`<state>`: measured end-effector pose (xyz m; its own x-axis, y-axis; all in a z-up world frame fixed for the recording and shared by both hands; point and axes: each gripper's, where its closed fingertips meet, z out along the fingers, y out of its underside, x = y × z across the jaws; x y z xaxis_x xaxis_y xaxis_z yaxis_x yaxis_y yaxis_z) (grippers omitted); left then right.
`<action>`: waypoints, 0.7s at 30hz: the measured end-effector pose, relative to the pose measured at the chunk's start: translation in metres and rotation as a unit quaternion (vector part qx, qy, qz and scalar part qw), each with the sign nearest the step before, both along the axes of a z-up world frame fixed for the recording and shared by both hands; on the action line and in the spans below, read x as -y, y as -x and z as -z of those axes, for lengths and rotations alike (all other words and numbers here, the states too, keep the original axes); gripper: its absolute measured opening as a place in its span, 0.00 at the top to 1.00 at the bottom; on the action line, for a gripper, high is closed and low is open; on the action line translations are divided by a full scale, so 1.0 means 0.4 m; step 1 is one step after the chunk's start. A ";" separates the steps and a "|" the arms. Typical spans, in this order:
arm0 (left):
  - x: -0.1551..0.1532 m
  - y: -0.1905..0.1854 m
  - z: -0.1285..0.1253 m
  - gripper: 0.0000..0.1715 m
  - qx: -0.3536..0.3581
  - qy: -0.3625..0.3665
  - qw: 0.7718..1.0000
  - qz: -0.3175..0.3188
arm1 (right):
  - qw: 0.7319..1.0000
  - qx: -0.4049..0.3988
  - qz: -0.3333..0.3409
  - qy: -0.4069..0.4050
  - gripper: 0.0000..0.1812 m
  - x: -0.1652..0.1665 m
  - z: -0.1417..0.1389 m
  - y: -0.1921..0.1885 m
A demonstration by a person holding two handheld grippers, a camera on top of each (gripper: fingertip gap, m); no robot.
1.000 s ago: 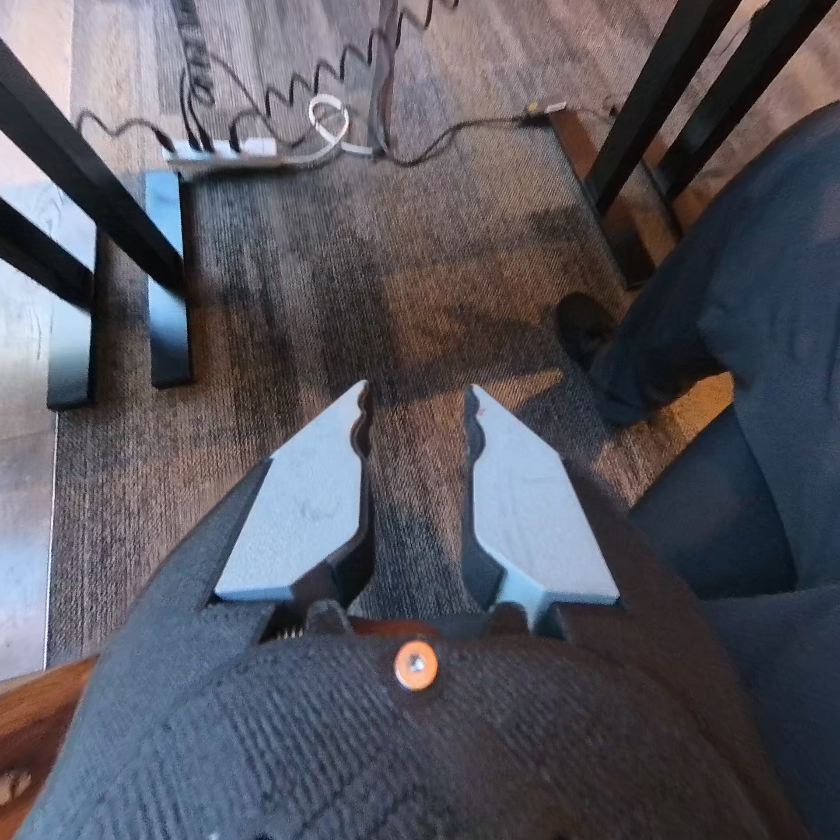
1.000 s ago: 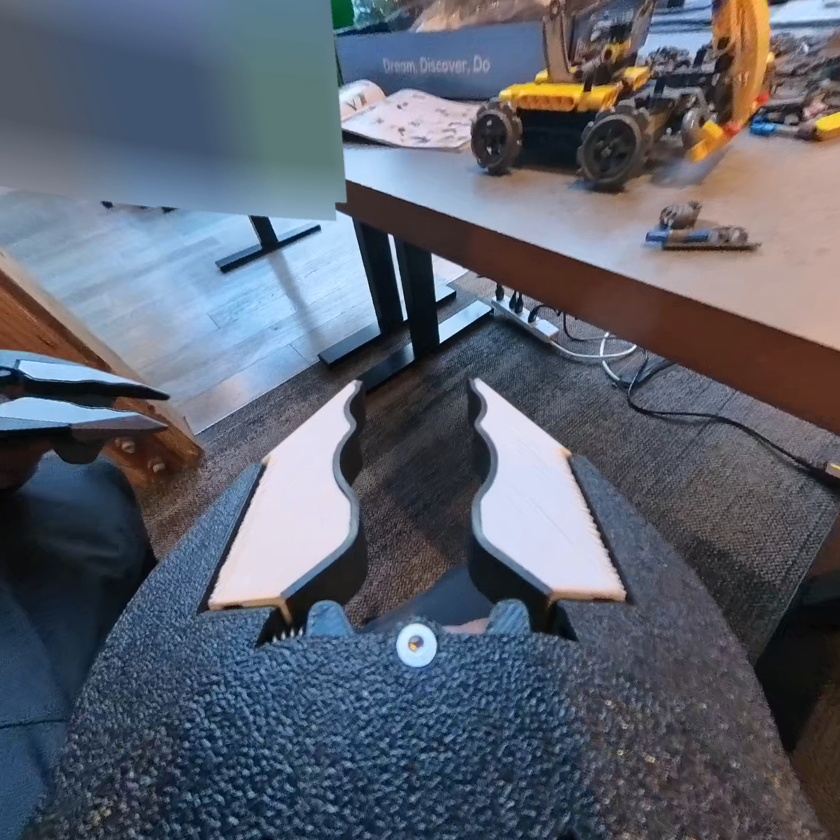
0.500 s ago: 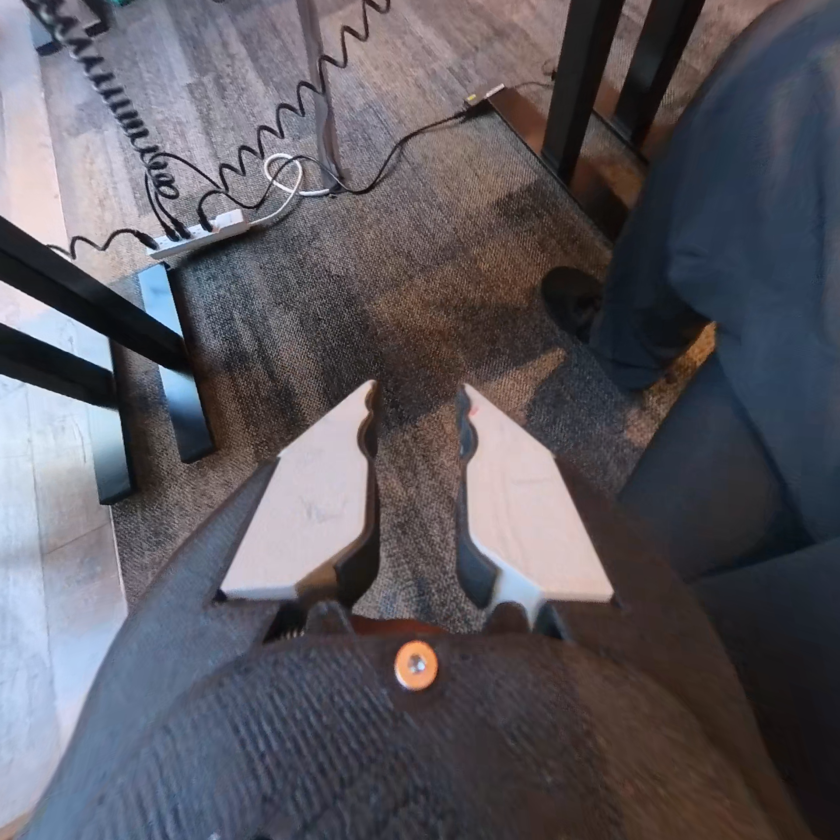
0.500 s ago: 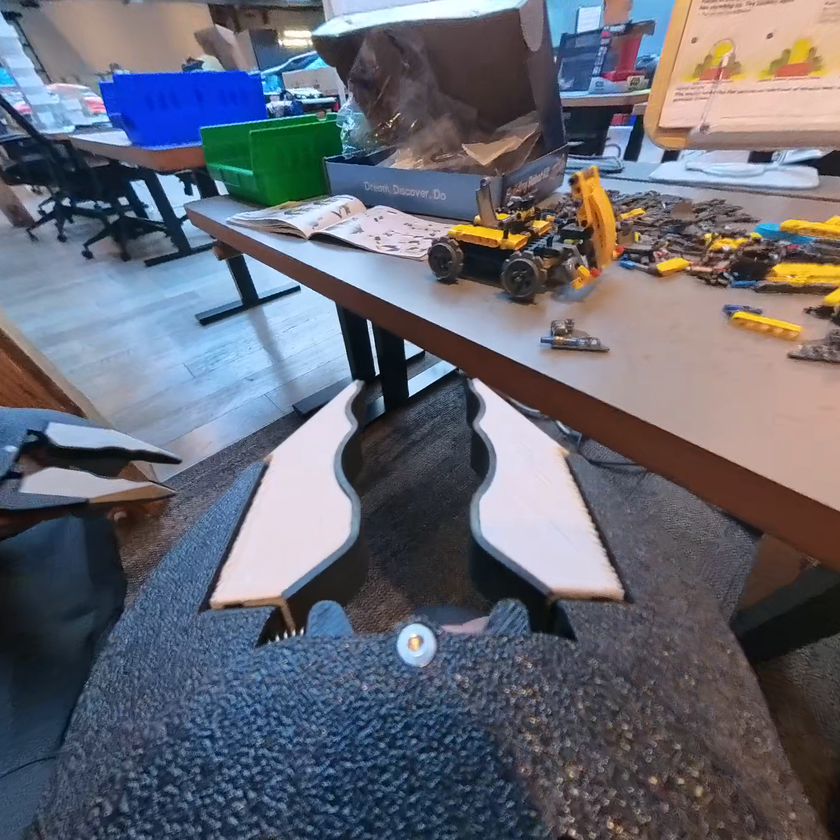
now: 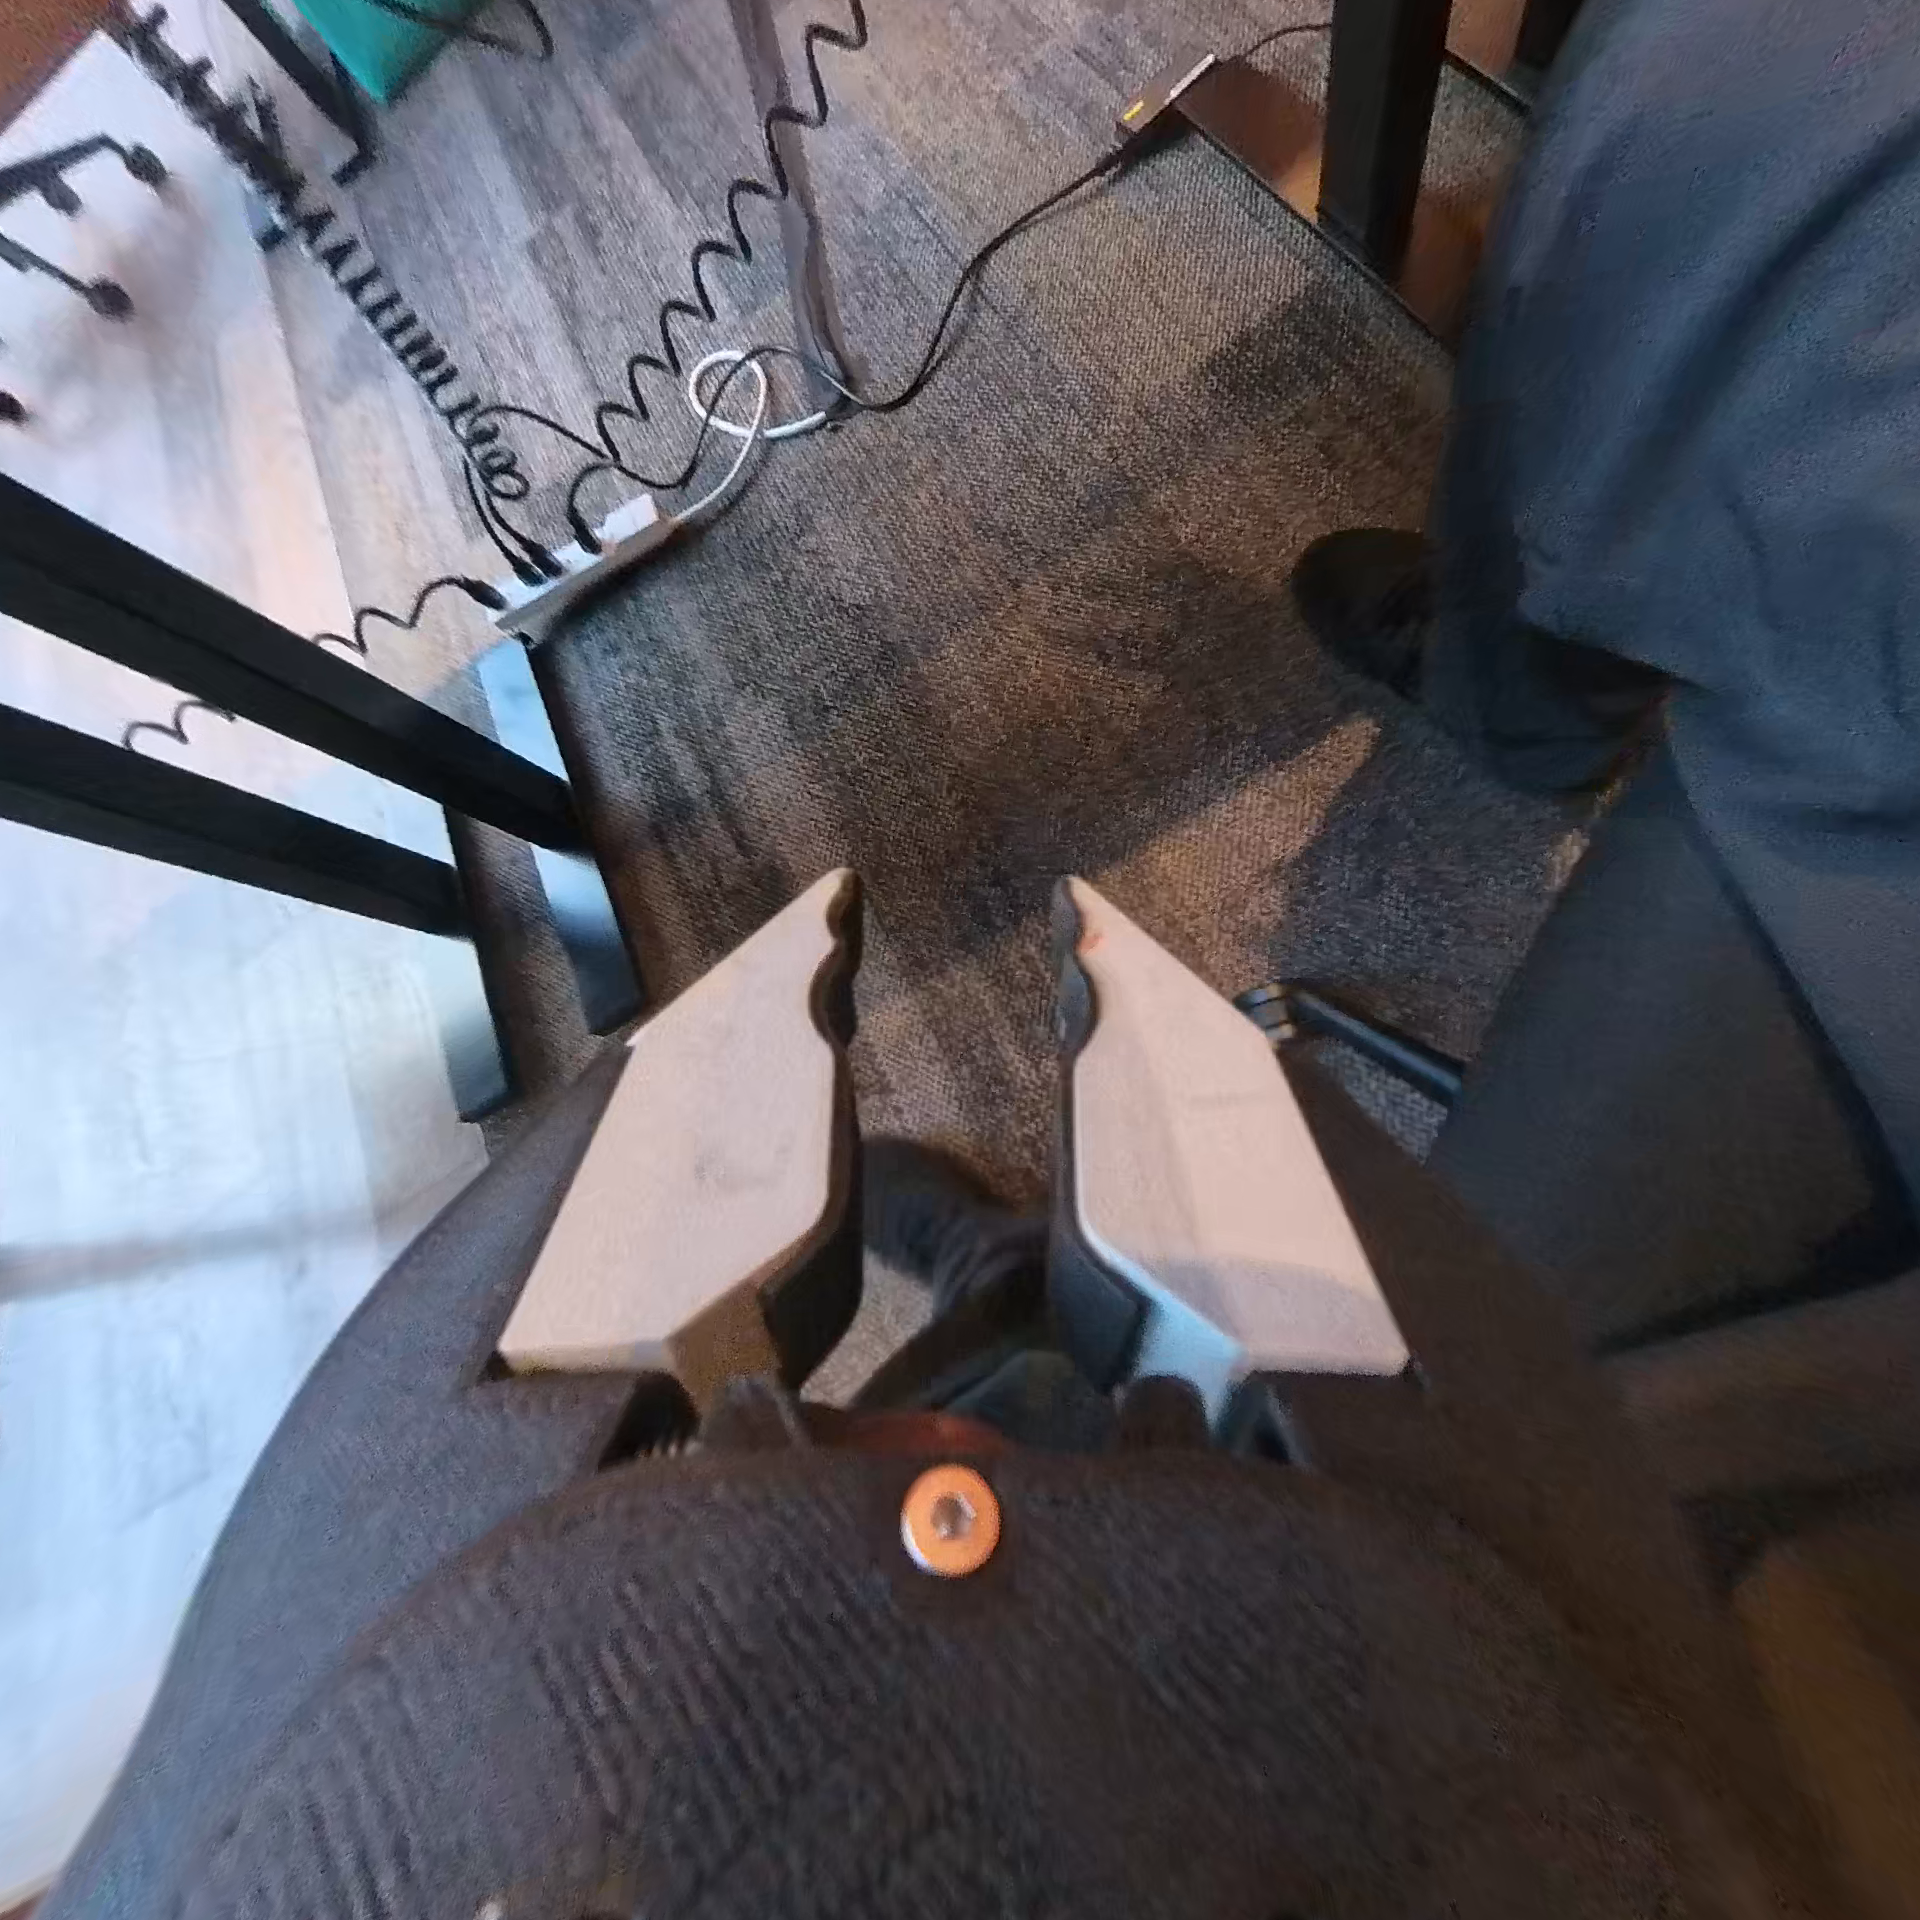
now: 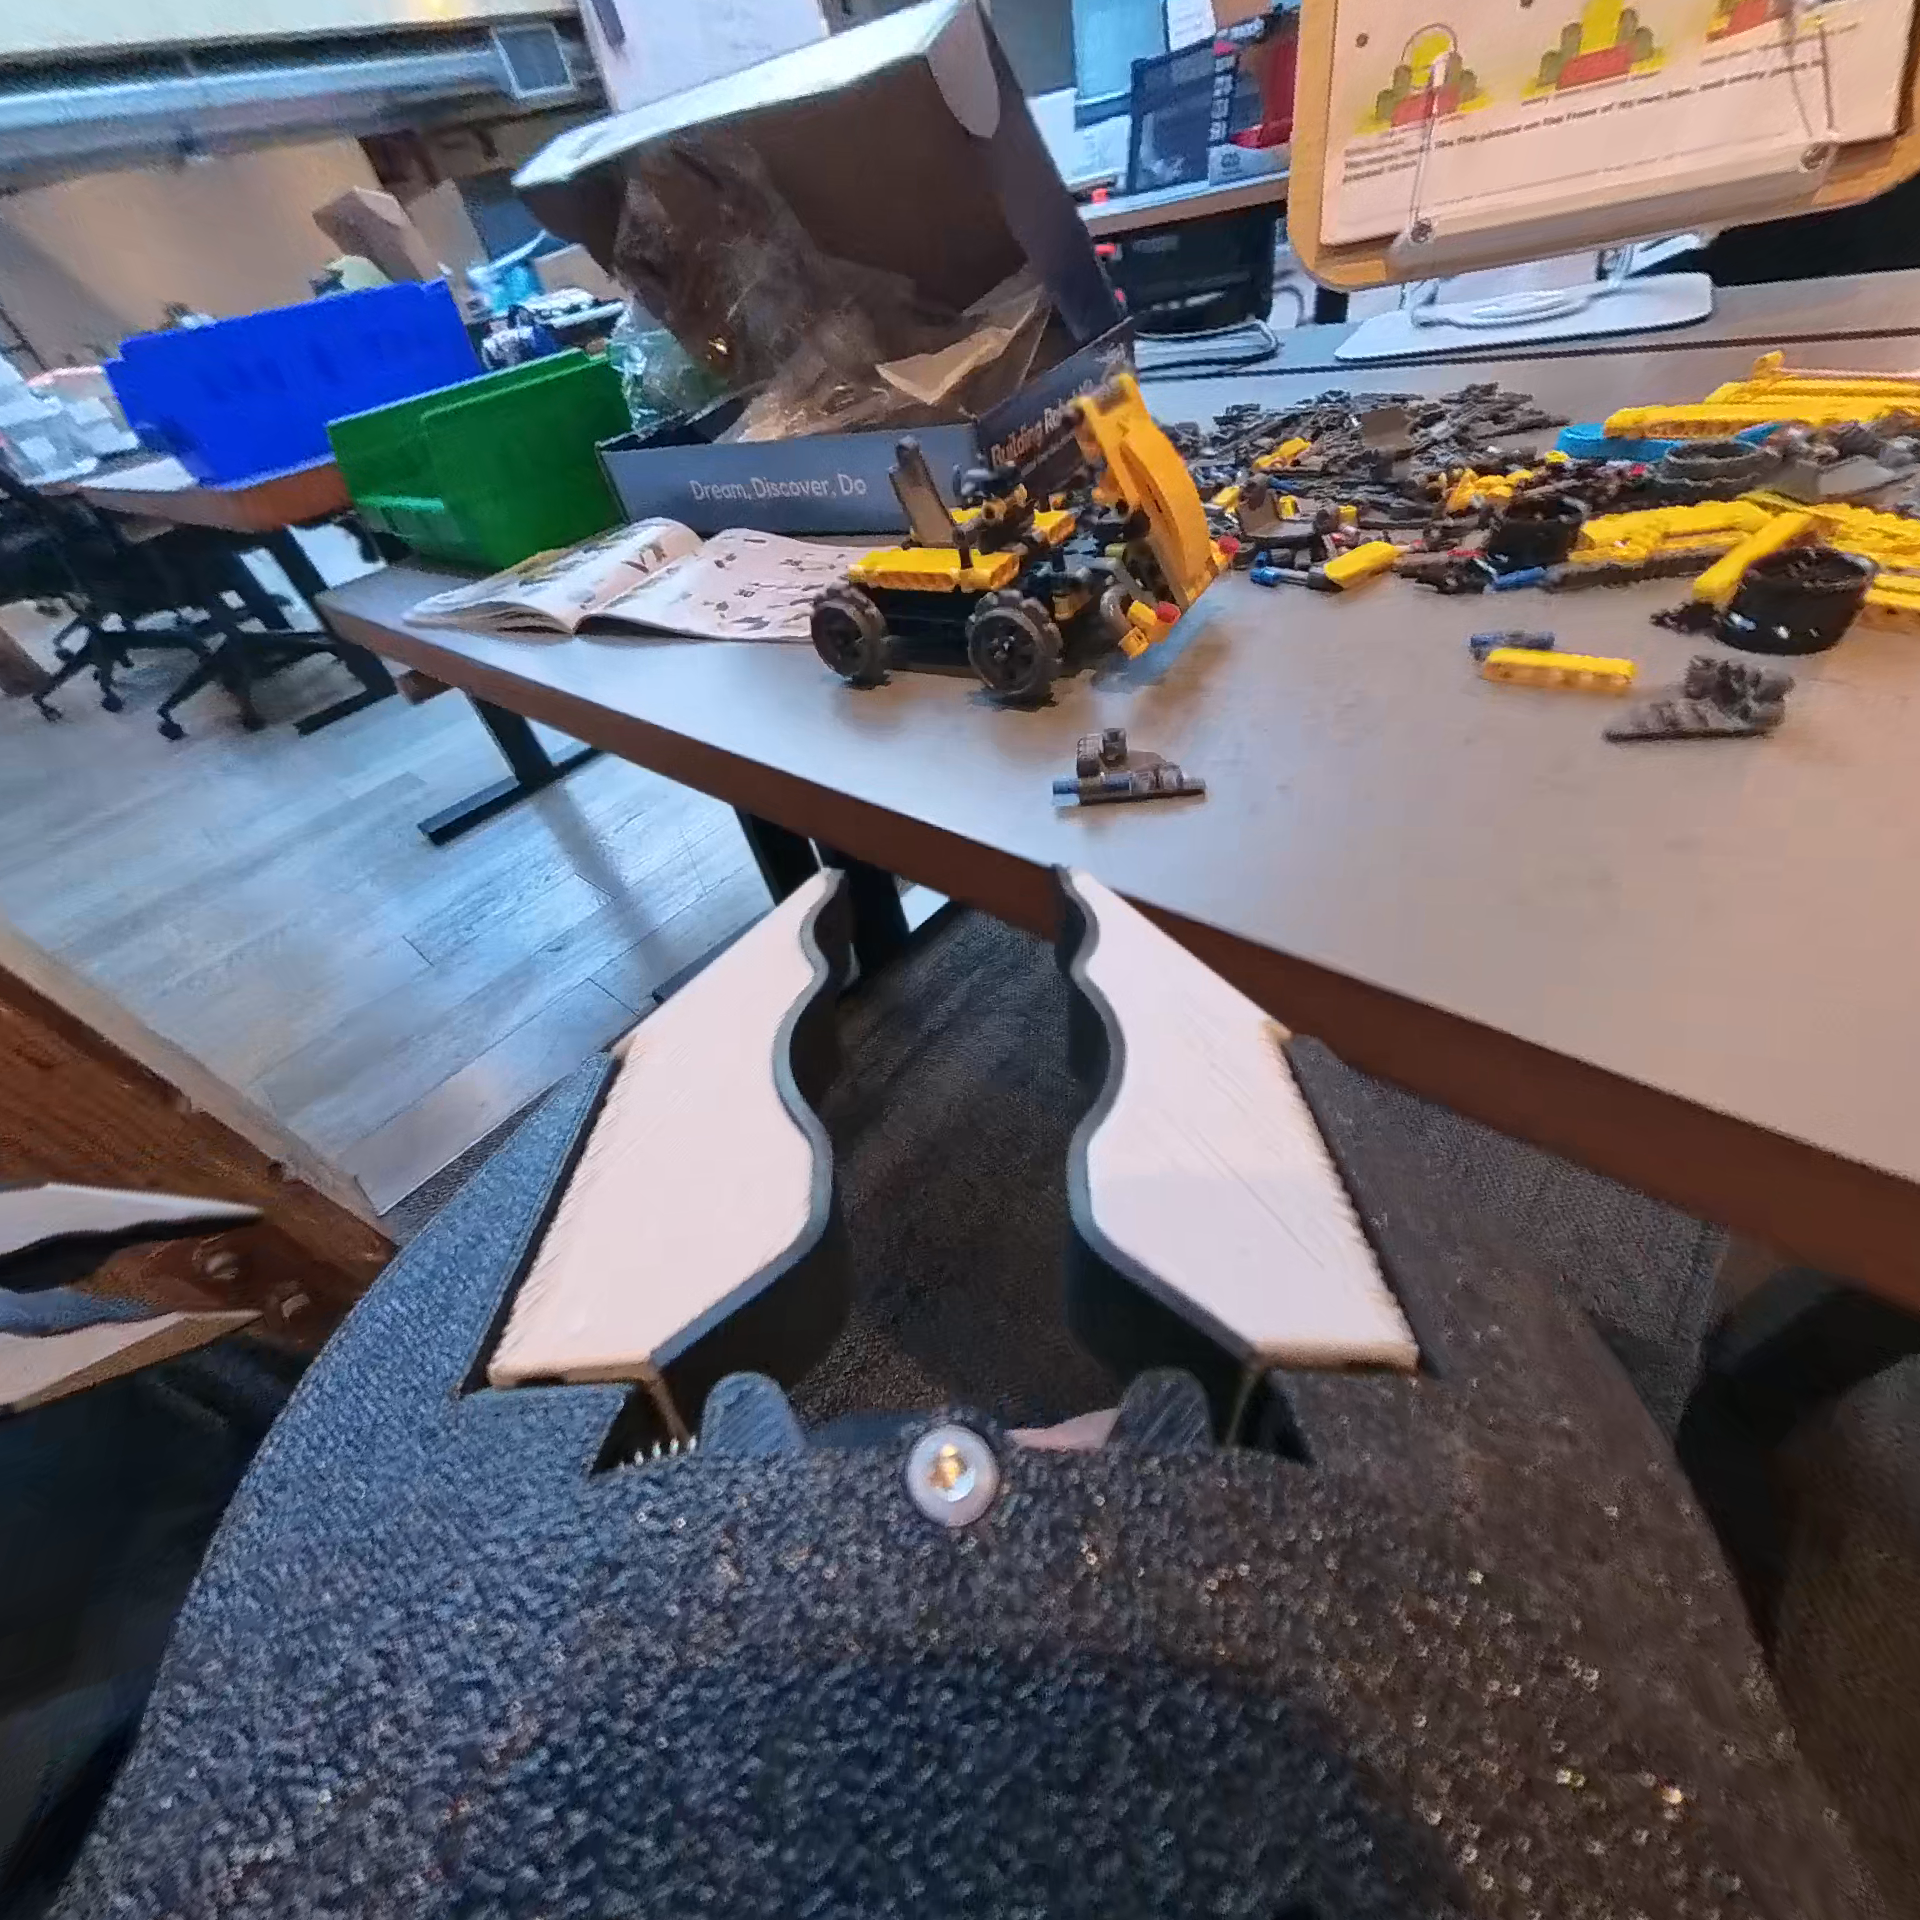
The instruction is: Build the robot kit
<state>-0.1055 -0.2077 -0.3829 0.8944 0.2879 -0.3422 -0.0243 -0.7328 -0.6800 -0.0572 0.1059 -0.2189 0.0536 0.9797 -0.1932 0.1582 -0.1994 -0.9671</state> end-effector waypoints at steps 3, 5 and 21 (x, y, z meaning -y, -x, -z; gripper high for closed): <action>0.025 -0.001 0.017 0.81 0.002 0.002 1.000 0.007 | 0.999 -0.006 0.005 -0.041 0.83 -0.063 -0.038 0.031; 0.006 0.002 0.021 0.80 0.025 -0.015 0.999 0.019 | 0.996 0.001 0.018 -0.089 0.87 -0.148 -0.068 0.060; -0.369 0.138 -0.111 0.77 0.097 -0.090 0.980 0.148 | 0.965 0.229 -0.027 -0.122 0.78 -0.438 0.080 0.292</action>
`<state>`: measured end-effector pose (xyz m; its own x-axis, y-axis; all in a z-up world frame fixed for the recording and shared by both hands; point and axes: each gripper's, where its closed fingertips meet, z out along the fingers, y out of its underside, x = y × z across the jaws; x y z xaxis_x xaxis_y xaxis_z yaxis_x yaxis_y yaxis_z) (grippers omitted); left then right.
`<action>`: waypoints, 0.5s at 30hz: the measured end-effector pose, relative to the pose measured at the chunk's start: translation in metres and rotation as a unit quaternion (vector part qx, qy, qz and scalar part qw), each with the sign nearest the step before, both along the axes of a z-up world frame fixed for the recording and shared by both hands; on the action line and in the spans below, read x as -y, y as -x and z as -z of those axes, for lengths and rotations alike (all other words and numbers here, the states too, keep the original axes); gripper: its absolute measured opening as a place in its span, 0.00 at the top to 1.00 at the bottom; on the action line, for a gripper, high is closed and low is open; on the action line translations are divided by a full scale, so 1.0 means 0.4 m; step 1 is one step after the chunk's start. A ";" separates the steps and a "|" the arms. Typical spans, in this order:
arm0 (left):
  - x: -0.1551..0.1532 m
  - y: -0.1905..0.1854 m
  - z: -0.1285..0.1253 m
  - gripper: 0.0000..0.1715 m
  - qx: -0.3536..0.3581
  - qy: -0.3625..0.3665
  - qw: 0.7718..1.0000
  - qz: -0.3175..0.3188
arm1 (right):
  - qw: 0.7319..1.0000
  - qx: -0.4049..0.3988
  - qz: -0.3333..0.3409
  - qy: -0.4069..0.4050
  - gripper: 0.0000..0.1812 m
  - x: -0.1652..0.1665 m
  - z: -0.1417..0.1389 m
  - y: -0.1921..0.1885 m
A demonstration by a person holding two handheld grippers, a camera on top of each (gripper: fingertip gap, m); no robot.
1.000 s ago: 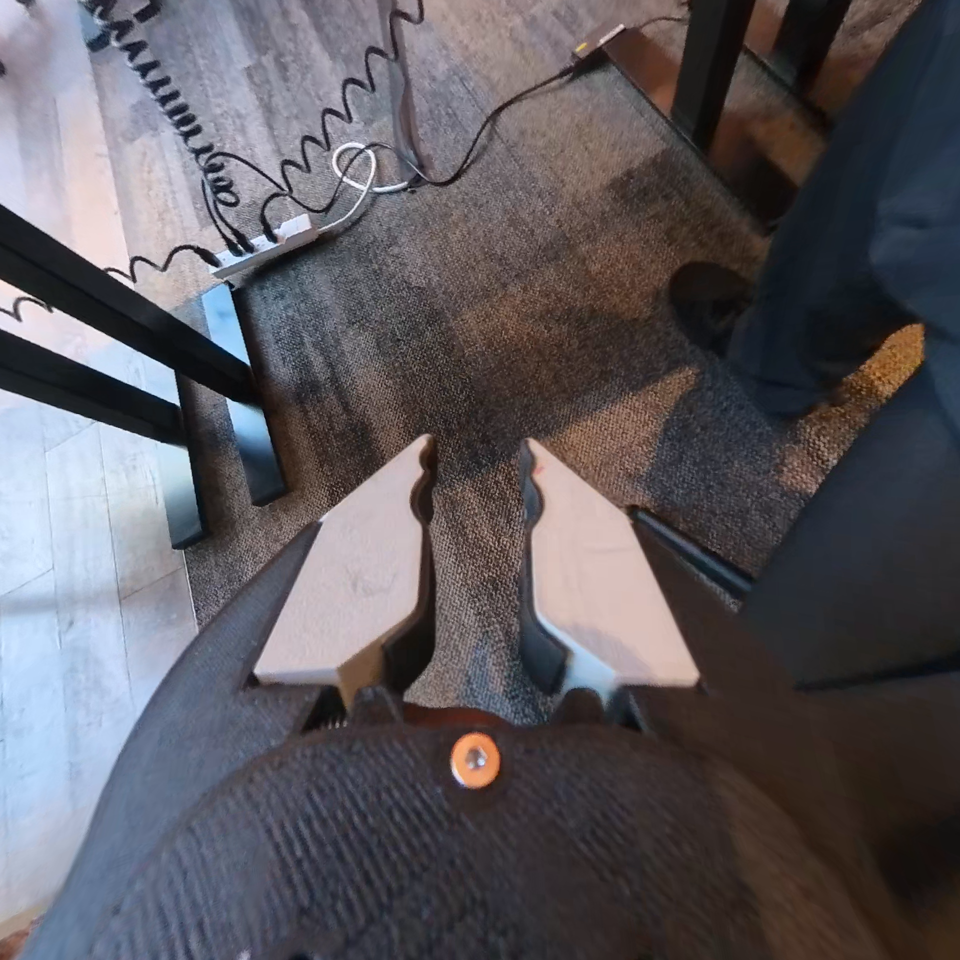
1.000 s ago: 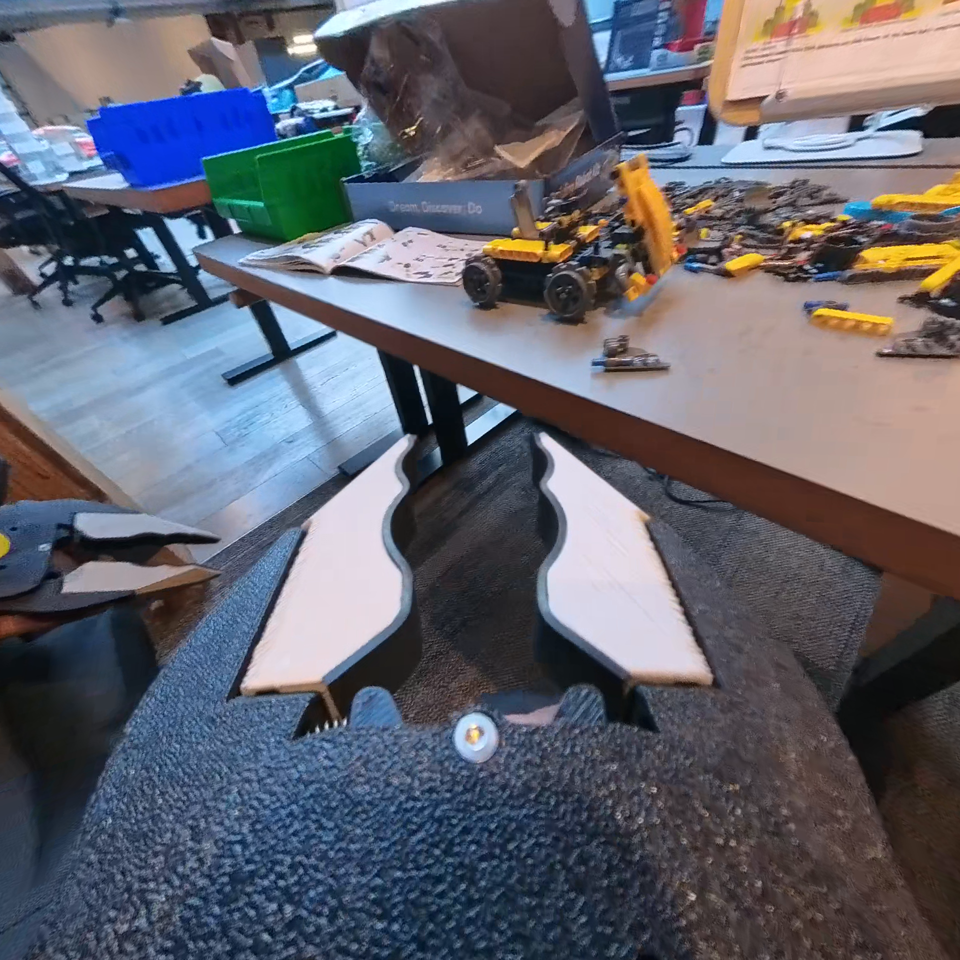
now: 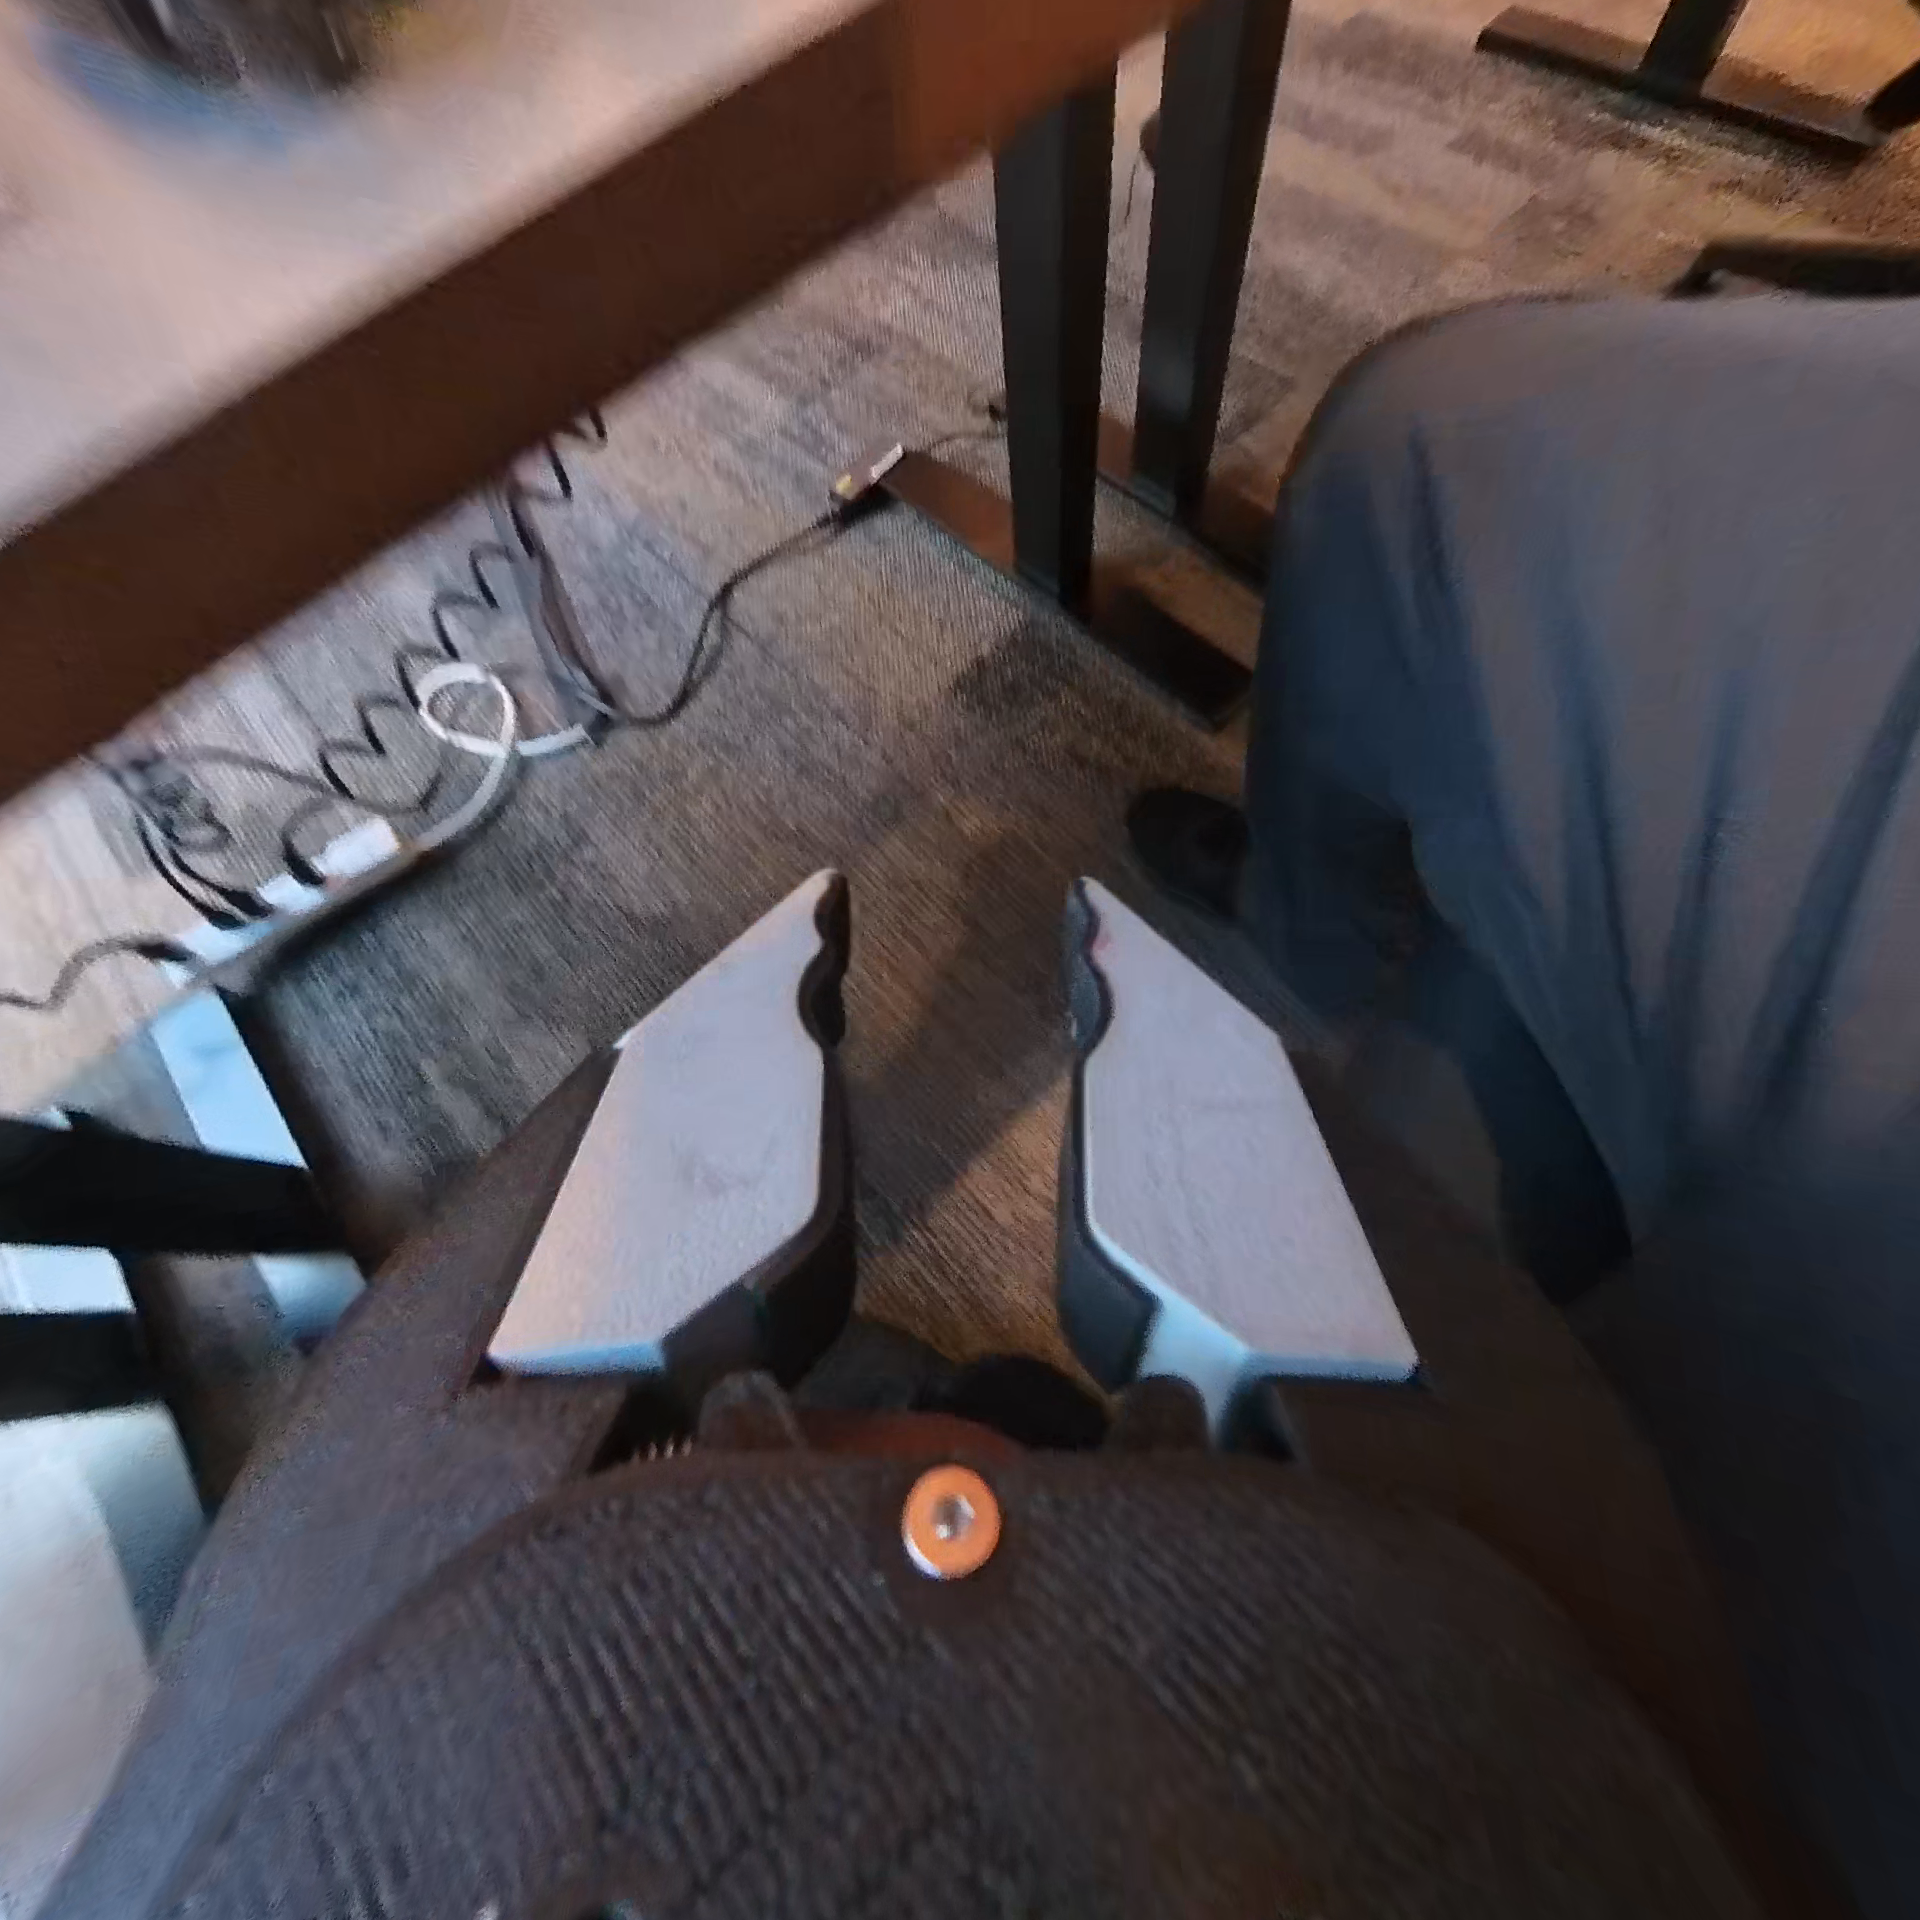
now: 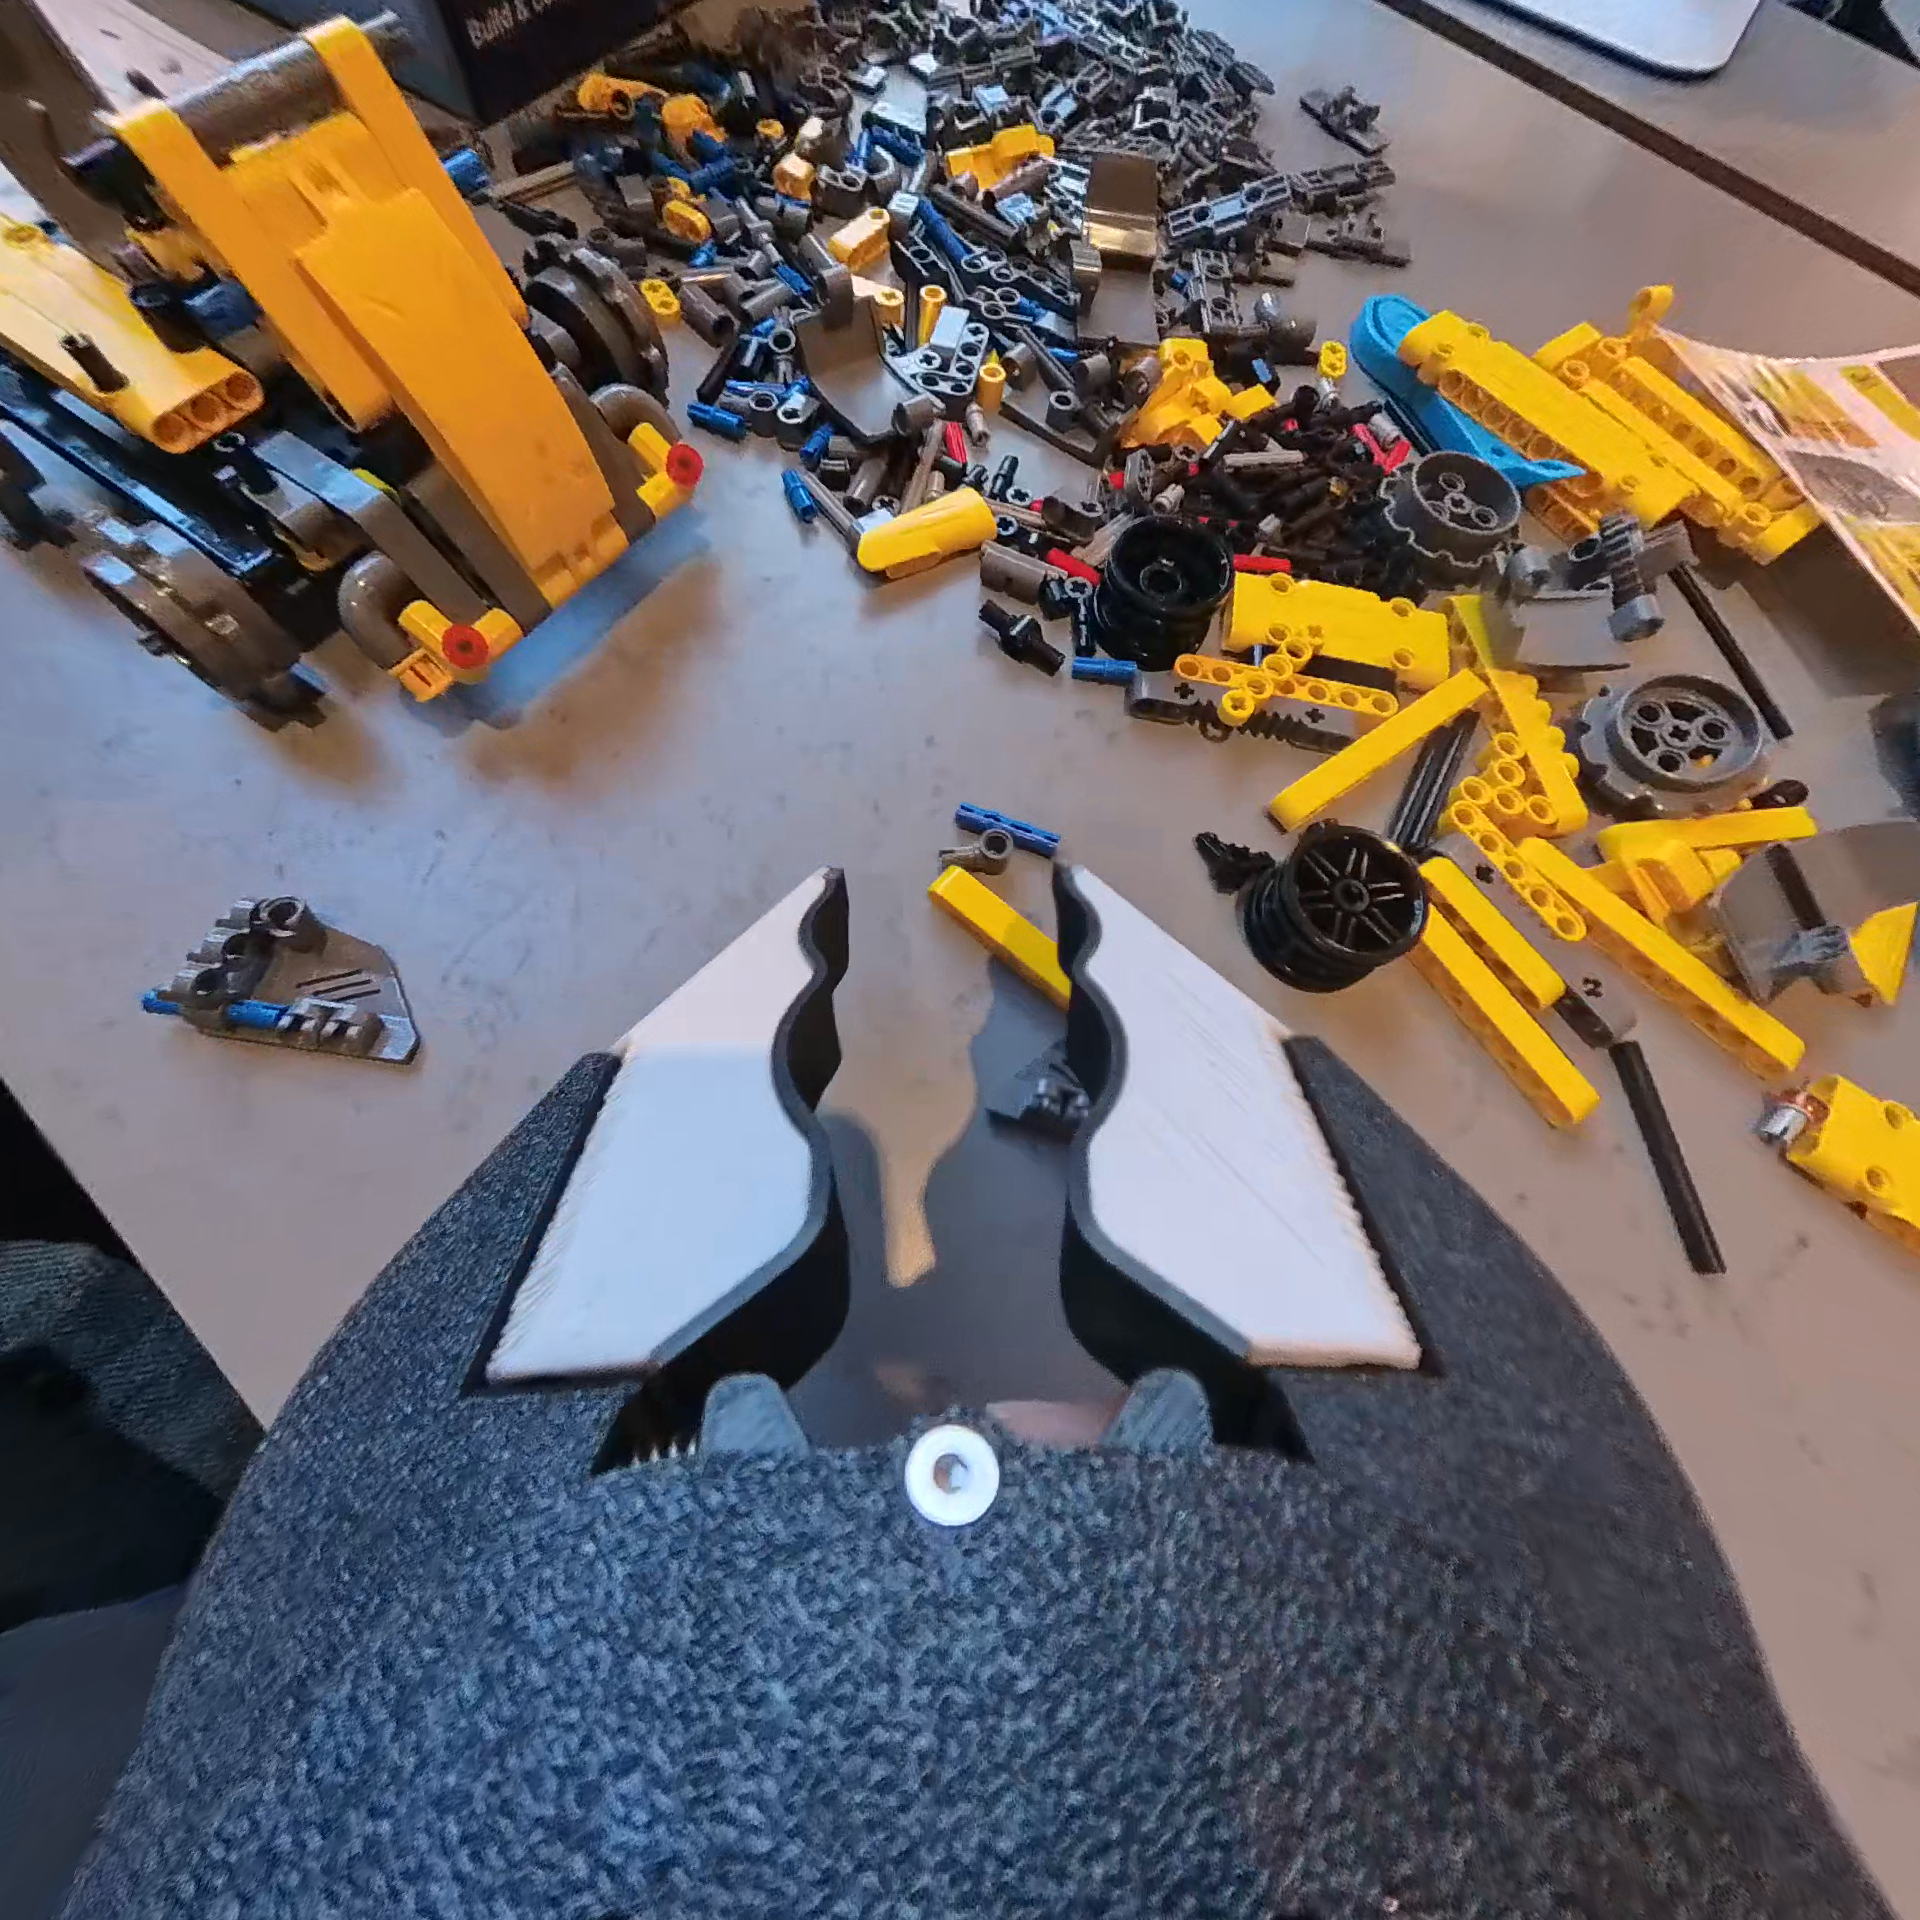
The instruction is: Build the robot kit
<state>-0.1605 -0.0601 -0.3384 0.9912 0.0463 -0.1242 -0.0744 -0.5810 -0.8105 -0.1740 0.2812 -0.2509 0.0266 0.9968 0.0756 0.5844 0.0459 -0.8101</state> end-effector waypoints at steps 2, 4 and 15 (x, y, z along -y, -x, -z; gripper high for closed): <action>-0.062 0.014 -0.064 0.77 -0.024 -0.028 0.999 0.016 | 1.000 -0.006 0.007 0.006 0.77 -0.007 -0.003 -0.002; -0.125 0.008 -0.119 0.77 -0.020 -0.054 0.998 0.040 | 1.000 -0.007 0.009 0.013 0.77 -0.013 -0.003 -0.006; -0.336 -0.003 -0.190 0.76 0.004 -0.064 0.991 0.114 | 1.000 0.023 0.001 -0.002 0.82 -0.017 0.019 0.038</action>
